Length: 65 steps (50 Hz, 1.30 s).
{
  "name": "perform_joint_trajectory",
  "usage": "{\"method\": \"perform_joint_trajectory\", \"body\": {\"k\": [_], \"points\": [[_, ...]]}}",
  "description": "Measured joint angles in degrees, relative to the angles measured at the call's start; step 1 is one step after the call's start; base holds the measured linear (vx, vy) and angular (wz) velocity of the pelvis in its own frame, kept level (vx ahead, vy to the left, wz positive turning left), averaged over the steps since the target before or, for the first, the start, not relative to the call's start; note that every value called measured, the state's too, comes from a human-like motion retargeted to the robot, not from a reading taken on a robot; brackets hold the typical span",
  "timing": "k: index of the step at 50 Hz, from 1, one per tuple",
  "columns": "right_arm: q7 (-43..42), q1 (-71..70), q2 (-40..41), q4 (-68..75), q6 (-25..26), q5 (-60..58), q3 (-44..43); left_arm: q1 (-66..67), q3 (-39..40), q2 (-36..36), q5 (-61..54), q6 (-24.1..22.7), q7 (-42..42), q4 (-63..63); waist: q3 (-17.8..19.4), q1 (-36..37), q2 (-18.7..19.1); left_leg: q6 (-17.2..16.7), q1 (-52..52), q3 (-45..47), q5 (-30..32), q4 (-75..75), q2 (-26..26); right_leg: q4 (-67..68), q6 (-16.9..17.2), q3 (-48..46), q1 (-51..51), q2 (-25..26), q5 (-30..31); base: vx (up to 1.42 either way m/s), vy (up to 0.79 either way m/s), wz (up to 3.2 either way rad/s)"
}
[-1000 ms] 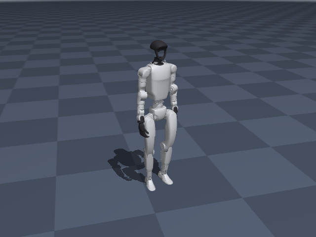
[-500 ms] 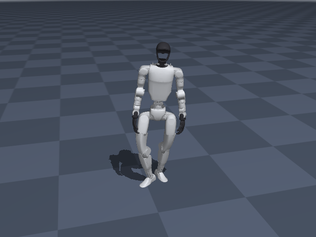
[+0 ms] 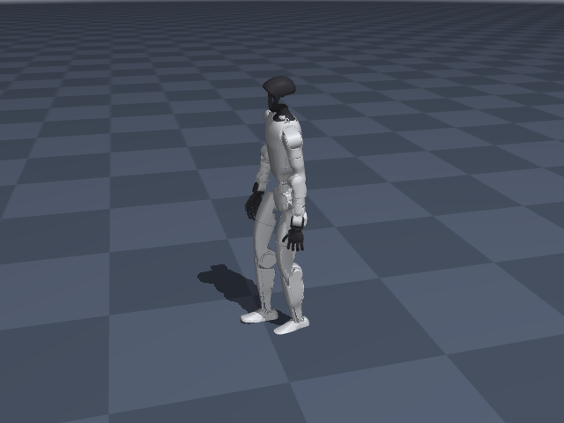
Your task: Walk run
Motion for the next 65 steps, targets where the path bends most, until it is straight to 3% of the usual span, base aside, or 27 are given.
{"method": "perform_joint_trajectory", "body": {"k": [2,4,8,11,13,15,18,20,23,25,27,30,33,35,40,45,53,58,62,65], "points": [[-0.8,-1.0,0.6,0.9,-1.0,0.8,1.3,-0.4,0.4,1.1,-0.1,0.4,-0.6,-0.8,-0.3,-1.1,1.0,-0.3,0.4,6.3,-0.8,-0.5,2.2,4.7,-1.8,-13.6,-0.3,-3.5,-5.2,-0.44,-0.14,-3.08],[-1.9,-1.1,0.9,3.3,-1.9,3.2,1.3,0.0,0.2,2.1,0.5,0.8,0.4,-1.4,-1.0,-0.3,0.9,-0.3,2.3,12.4,-1.7,-1.4,2.9,10.5,-3.7,-18.5,0.3,-5.7,-7.8,-0.1,-0.14,-2.71],[-3.2,2.2,1.8,6.8,-1.4,6.1,-0.7,2.9,0.4,1.9,1.3,0.6,3.0,-1.4,-5.2,0.0,-0.7,-1.3,7.3,21.2,-4.1,-3.0,1.4,9.0,-2.5,-21.0,4.3,-7.7,-8.7,0.21,-0.16,-1.97],[-4.3,3.7,2.0,8.6,-1.7,5.2,-1.0,4.7,1.7,2.0,1.0,0.3,1.9,-1.3,-5.5,0.0,-2.4,-3.4,10.5,27.9,-4.5,0.1,1.0,5.9,-4.5,-14.2,5.3,-6.5,-6.3,0.04,-0.27,-2.02],[-5.2,4.0,1.3,8.6,-0.8,3.9,-0.2,5.2,2.8,1.4,1.1,0.5,3.3,-0.6,-4.8,0.1,-3.6,-1.0,8.7,26.3,-2.7,6.1,1.1,5.7,-3.3,-8.5,4.9,-7.9,-4.1,-0.13,-0.03,-1.95],[-7.2,4.5,0.5,7.7,-0.1,0.2,0.1,4.8,2.7,0.4,0.5,1.1,4.2,0.7,-4.5,-1.3,-3.5,0.8,5.5,16.4,-2.0,10.5,-0.4,3.2,-2.6,-4.8,5.6,-7.1,-1.8,-0.18,0.02,-1.96],[-9.3,6.1,-1.0,6.4,-0.3,-4.8,0.8,4.6,2.1,0.7,0.9,2.0,1.7,2.5,-4.7,-0.8,-2.6,-4.0,3.3,-4.4,-0.9,9.8,-5.2,-0.1,-3.0,2.3,6.8,-3.6,1.6,0.02,0.0,-2.31],[-9.8,7.7,-1.6,5.4,-0.5,-6.5,-0.6,4.2,2.0,0.5,2.8,2.4,0.9,2.0,-4.5,1.1,-2.5,-4.4,2.1,-13.7,-0.5,9.1,-8.0,-1.3,-2.5,7.9,6.7,-2.4,3.6,0.02,0.08,-2.6],[-6.9,8.9,-3.2,3.5,-1.0,-4.6,-2.4,2.9,1.1,0.1,3.4,2.1,1.7,0.1,-2.9,4.1,-1.5,-4.0,1.6,-20.1,4.2,5.0,-8.5,-2.8,-2.0,16.1,6.7,1.3,6.3,-0.11,0.14,-2.6],[-4.8,9.4,-4.5,2.4,-0.5,-3.5,-3.4,2.1,-0.1,-0.3,1.7,1.4,1.7,-0.9,-2.6,3.1,-1.1,-1.1,2.1,-17.2,2.7,4.1,-8.5,-3.7,-0.3,19.1,6.7,1.9,7.7,-0.13,0.12,-1.75],[-4.3,9.3,-5.0,2.0,-0.4,-4.5,-4.5,1.7,0.8,-0.6,0.7,1.2,0.5,-2.1,-3.1,1.5,0.1,1.4,3.0,-7.3,1.3,1.7,-5.2,-3.8,2.6,19.6,6.0,2.8,8.2,-0.12,0.11,-1.74],[-6.0,9.1,-4.6,1.9,-1.1,-5.7,-5.1,0.7,3.8,-0.9,0.6,1.1,-1.1,-3.7,-3.0,1.0,1.7,0.3,2.0,-6.2,1.8,0.6,-4.0,-2.1,4.1,14.7,4.0,3.1,5.3,-0.27,0.1,-2.18],[-4.8,9.6,-5.0,2.9,-2.5,-2.8,-5.1,-1.2,2.8,0.0,0.1,1.3,-2.1,-3.9,-2.7,1.5,2.7,-0.8,2.5,1.1,1.6,-0.3,-1.3,2.1,2.5,-2.8,3.1,-1.1,-2.1,-0.21,0.08,-1.52],[-3.5,11.0,-5.1,4.0,-2.5,-1.9,-6.0,-1.8,1.8,0.4,0.6,1.7,-2.0,-3.6,-3.5,3.2,3.2,-1.0,2.8,3.0,1.5,-0.7,-0.9,4.6,0.5,-9.5,4.1,-2.6,-5.2,0.02,0.04,-1.34],[-3.3,14.3,-5.3,6.7,-0.8,-5.8,-7.8,-1.5,2.5,-0.9,1.6,1.9,-1.2,-3.4,-5.7,5.0,3.8,-0.9,5.3,6.7,0.9,-2.4,-0.9,5.5,-1.2,-9.6,8.8,-2.7,-6.1,0.13,0.0,-0.8],[-5.4,16.7,-5.2,9.8,1.3,-12.6,-7.7,-0.5,4.4,-3.1,1.1,1.6,-1.9,-2.0,-6.8,5.0,4.5,-1.2,8.2,7.6,1.8,-4.8,-2.3,-4.3,-3.0,-7.6,15.4,-1.1,-3.1,0.16,-0.04,-0.38],[-3.3,17.8,-4.4,12.3,0.0,-7.8,-10.4,0.5,2.7,-4.4,1.5,0.6,0.1,-1.6,-6.2,3.3,5.0,-1.3,11.3,4.2,2.0,-7.1,-2.8,-8.8,-5.1,-10.9,18.9,-0.4,-3.6,0.11,-0.11,0.36],[-4.4,16.6,-4.0,11.6,-1.3,-5.2,-10.8,1.1,3.2,-5.3,0.9,0.3,4.9,-0.9,-5.3,2.5,3.0,-2.0,6.2,4.4,0.1,3.8,-2.5,-8.9,-4.7,-12.5,19.2,-2.9,-6.0,0.04,-0.13,0.44],[-2.6,15.3,-2.8,9.9,-2.1,2.8,-13.0,2.1,4.4,-6.2,0.1,0.4,6.5,-0.8,-5.0,4.6,0.2,0.4,-3.1,7.2,2.0,19.8,-3.1,-9.1,-4.4,-12.0,19.3,-5.8,-8.0,0.09,-0.09,0.18],[-2.3,13.4,-1.4,8.3,-2.8,8.8,-14.8,3.7,5.6,-6.9,-1.1,-0.1,6.7,-0.6,-4.6,5.5,-0.4,-1.5,-9.3,7.5,0.7,25.4,-2.5,-9.4,-4.3,-12.4,19.7,-6.2,-8.9,0.18,-0.07,0.18]]}}
